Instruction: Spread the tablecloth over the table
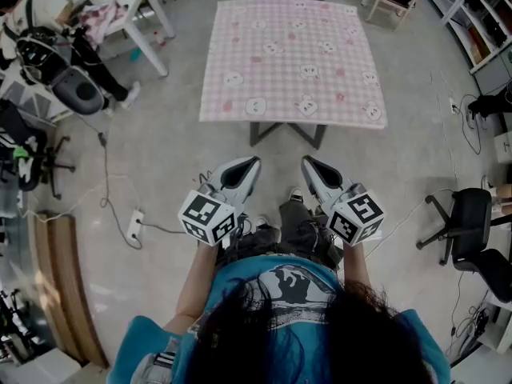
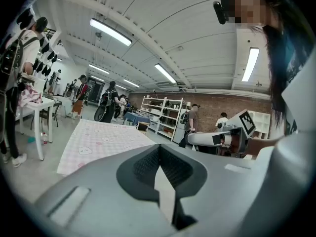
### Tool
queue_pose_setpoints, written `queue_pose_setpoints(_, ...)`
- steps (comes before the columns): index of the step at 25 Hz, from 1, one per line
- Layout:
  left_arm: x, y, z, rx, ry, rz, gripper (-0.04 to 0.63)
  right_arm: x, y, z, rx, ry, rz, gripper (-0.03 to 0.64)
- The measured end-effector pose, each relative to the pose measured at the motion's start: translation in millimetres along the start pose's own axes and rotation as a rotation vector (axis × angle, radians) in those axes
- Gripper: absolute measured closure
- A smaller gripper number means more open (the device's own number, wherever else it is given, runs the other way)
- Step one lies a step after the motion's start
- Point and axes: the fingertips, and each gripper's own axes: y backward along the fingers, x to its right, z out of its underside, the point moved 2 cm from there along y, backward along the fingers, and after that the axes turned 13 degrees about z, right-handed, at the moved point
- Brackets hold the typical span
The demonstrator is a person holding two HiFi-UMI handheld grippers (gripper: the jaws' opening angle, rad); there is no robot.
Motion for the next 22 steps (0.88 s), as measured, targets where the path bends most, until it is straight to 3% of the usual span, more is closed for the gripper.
queue_pose_setpoints(22,21,13,5,-0.014,0.004,0.040,0.581,-29,0,12,-0.029,0.038,-0.053,0.617)
